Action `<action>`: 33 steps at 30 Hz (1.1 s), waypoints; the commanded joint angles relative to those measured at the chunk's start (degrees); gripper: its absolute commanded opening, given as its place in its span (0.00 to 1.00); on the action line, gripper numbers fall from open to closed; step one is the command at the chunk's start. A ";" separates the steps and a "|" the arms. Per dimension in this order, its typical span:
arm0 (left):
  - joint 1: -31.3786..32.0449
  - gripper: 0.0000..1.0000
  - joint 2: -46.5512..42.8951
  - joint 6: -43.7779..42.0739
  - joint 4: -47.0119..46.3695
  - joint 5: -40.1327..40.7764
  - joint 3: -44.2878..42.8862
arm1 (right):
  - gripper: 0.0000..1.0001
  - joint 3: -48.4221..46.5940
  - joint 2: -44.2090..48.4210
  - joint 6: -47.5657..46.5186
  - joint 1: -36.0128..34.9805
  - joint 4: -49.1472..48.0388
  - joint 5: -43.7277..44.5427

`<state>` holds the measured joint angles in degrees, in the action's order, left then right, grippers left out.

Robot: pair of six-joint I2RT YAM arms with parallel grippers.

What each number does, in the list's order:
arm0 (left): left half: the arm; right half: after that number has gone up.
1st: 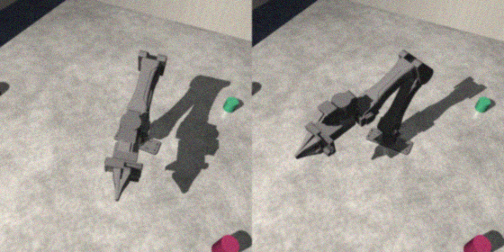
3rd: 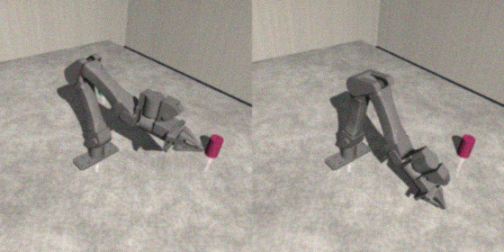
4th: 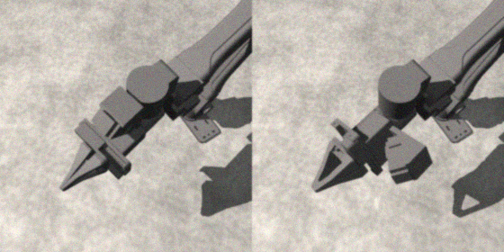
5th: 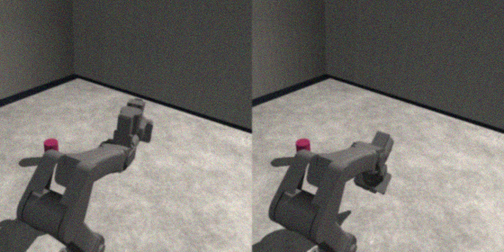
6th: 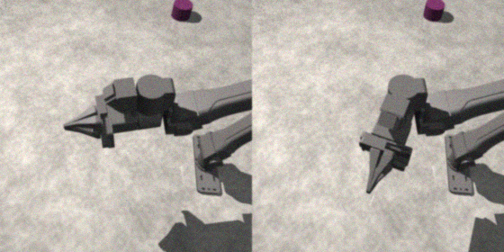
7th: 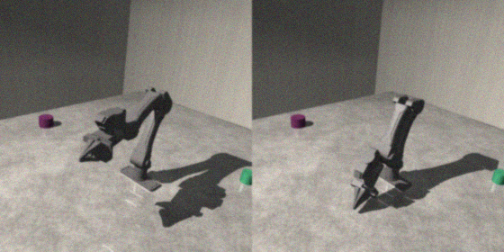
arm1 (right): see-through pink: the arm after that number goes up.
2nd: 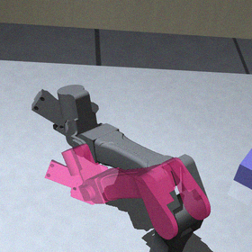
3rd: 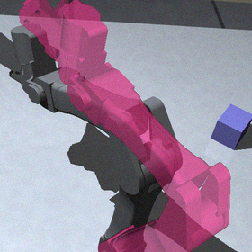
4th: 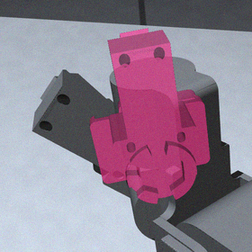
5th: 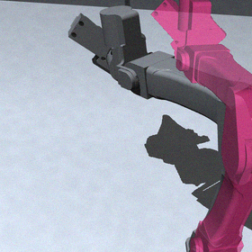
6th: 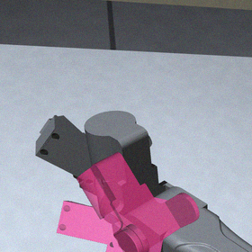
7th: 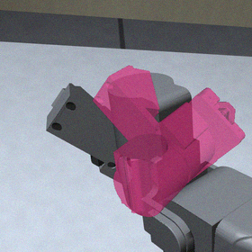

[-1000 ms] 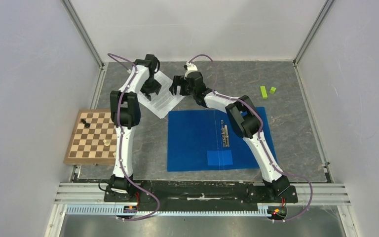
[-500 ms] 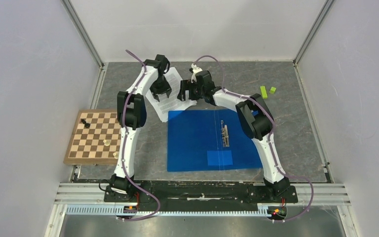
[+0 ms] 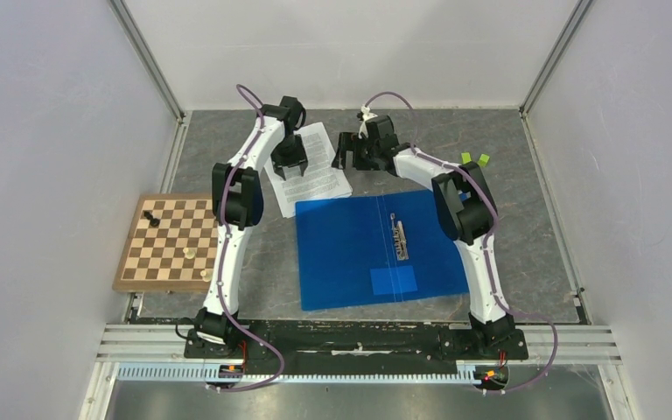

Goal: Put the files into the folder

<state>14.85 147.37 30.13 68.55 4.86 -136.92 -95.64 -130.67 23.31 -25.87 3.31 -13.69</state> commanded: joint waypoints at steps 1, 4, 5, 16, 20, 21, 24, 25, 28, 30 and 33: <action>1.38 0.60 5.09 -4.70 -0.72 -4.51 -1.83 | 0.98 -10.74 -6.90 -1.38 -1.65 8.80 -0.71; 1.42 0.60 5.46 -4.76 -0.79 -4.60 -1.93 | 0.98 -11.84 -8.74 -0.07 -2.47 9.34 -2.14; 1.47 0.60 5.59 -4.62 -0.78 -4.60 -1.94 | 0.98 -12.07 -9.33 0.44 -2.70 9.27 -2.75; 1.41 0.60 6.28 -3.38 -1.31 -7.06 -2.42 | 0.98 -12.99 -13.59 9.50 -4.97 0.48 -14.57; 1.17 0.60 6.57 -3.52 -1.32 -7.29 -3.20 | 0.98 -10.93 -13.30 16.75 -4.23 -8.94 -20.50; 0.94 0.60 6.69 -3.43 -1.31 -7.49 -3.52 | 0.98 -10.32 -13.37 19.22 -4.03 -12.27 -21.99; 0.22 0.60 6.86 -3.19 -1.47 -8.11 -4.09 | 0.98 -11.67 -13.97 23.21 -3.84 -15.68 -24.43; 0.05 0.60 7.00 -3.23 -1.49 -8.20 -4.27 | 0.98 -11.80 -14.14 25.05 -3.84 -17.74 -25.55; -0.67 0.60 7.49 -2.99 -1.58 -8.94 -4.96 | 0.98 -11.77 -15.45 32.83 -3.95 -26.11 -29.00; -1.11 0.60 7.67 -2.74 -1.75 -9.55 -5.09 | 0.98 -11.83 -16.03 36.92 -3.95 -30.35 -30.53; -1.48 0.60 7.75 -2.59 -2.02 -10.05 -5.19 | 0.98 -11.13 -16.15 41.58 -4.08 -35.36 -31.93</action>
<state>12.60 150.15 27.46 71.46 -2.81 -142.15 -107.24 -146.61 53.17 -27.22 -19.90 -35.75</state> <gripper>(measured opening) 0.603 0.978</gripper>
